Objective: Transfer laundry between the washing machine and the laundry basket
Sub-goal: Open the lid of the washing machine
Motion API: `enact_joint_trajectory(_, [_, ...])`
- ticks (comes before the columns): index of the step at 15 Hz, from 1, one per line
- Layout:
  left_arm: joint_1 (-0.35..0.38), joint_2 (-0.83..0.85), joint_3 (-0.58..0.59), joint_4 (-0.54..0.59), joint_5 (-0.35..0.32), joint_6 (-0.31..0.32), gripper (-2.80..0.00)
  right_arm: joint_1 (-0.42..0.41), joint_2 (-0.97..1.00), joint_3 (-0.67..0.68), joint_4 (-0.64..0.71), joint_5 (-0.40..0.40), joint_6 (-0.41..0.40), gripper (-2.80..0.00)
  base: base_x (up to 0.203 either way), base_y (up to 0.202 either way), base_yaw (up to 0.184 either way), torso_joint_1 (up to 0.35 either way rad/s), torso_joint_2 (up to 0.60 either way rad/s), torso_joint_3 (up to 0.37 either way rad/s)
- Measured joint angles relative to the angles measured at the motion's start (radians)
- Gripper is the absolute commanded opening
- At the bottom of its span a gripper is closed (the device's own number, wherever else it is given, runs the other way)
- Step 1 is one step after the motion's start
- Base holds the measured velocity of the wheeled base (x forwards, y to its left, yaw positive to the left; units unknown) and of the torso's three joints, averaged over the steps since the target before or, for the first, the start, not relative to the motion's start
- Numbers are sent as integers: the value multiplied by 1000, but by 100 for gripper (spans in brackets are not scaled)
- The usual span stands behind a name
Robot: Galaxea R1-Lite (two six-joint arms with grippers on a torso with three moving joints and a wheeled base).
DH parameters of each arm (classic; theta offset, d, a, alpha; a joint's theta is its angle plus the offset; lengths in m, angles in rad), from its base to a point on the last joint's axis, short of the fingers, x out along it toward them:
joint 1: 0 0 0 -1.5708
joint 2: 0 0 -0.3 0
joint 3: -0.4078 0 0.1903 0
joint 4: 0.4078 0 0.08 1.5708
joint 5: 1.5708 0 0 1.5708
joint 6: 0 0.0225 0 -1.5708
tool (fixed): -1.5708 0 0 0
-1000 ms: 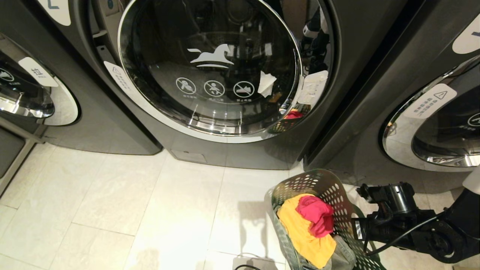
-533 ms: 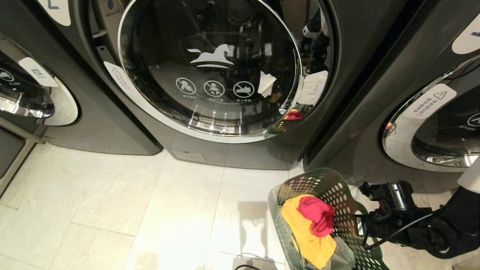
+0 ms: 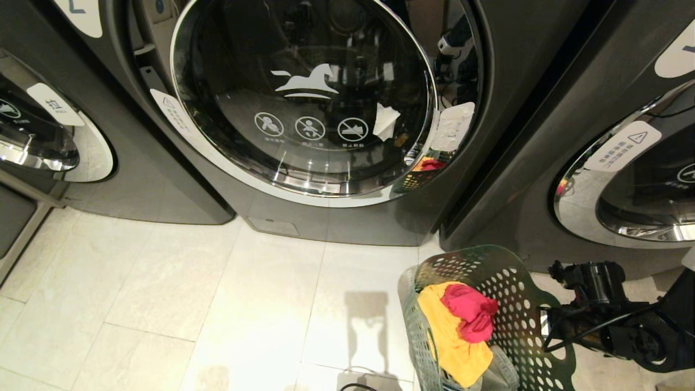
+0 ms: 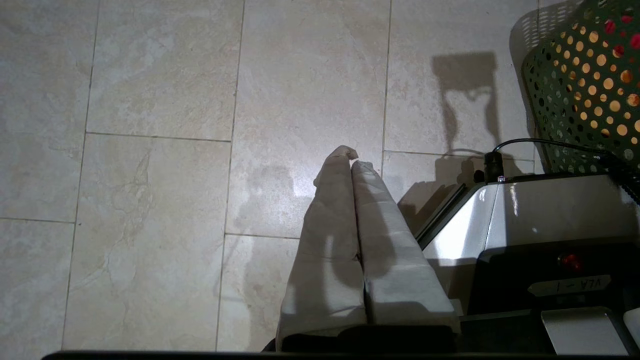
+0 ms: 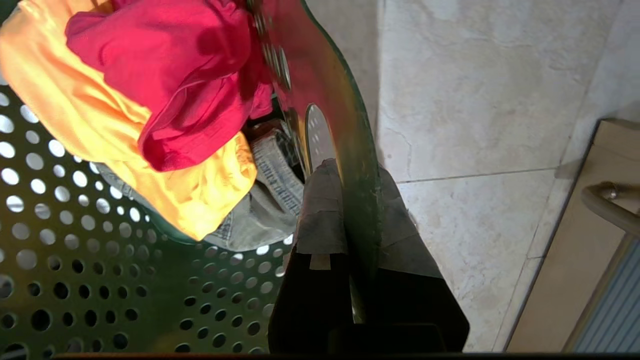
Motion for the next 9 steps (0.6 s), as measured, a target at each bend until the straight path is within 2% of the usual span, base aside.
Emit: enact_joint_trajectory(9, [0,0,0,1,0,0,-280,-109,-13,-34,-3,-3,-10,-280,0,0,0,0,0,0])
